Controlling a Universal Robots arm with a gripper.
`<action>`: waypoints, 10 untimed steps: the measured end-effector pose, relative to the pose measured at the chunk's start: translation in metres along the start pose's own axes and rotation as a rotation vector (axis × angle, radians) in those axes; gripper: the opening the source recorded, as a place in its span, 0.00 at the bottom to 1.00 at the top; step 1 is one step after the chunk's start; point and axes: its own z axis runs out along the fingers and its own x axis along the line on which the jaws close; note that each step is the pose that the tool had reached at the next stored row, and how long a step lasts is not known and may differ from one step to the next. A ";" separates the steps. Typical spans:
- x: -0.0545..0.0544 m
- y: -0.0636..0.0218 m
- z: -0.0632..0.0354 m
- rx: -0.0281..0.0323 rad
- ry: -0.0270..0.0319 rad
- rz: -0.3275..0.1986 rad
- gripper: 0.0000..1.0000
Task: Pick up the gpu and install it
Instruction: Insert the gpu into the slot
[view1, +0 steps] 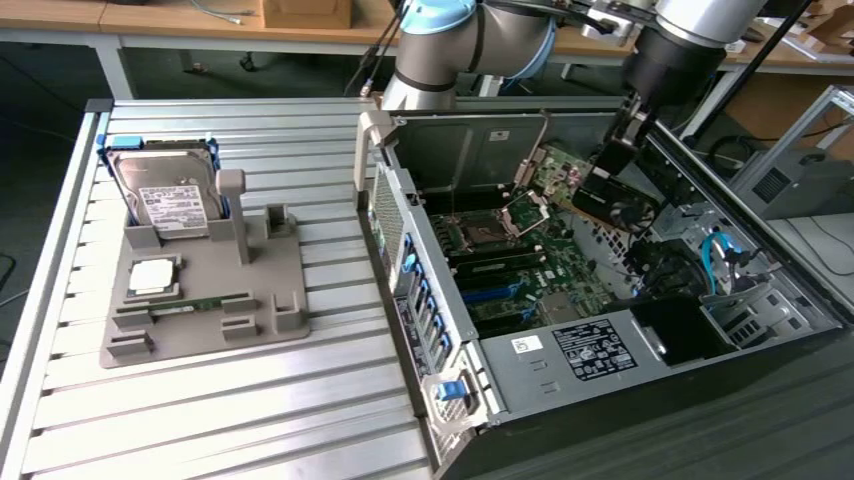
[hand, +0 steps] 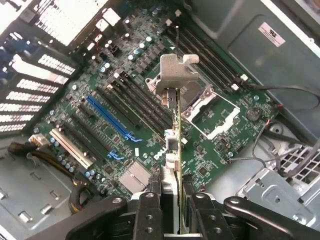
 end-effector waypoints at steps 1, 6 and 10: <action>0.000 0.0000 0.0000 0.0006 0.0003 -0.014 0.27; 0.000 0.0000 0.0000 0.0037 0.0019 -0.086 0.27; 0.000 0.0000 0.0000 0.0061 0.0031 -0.141 0.27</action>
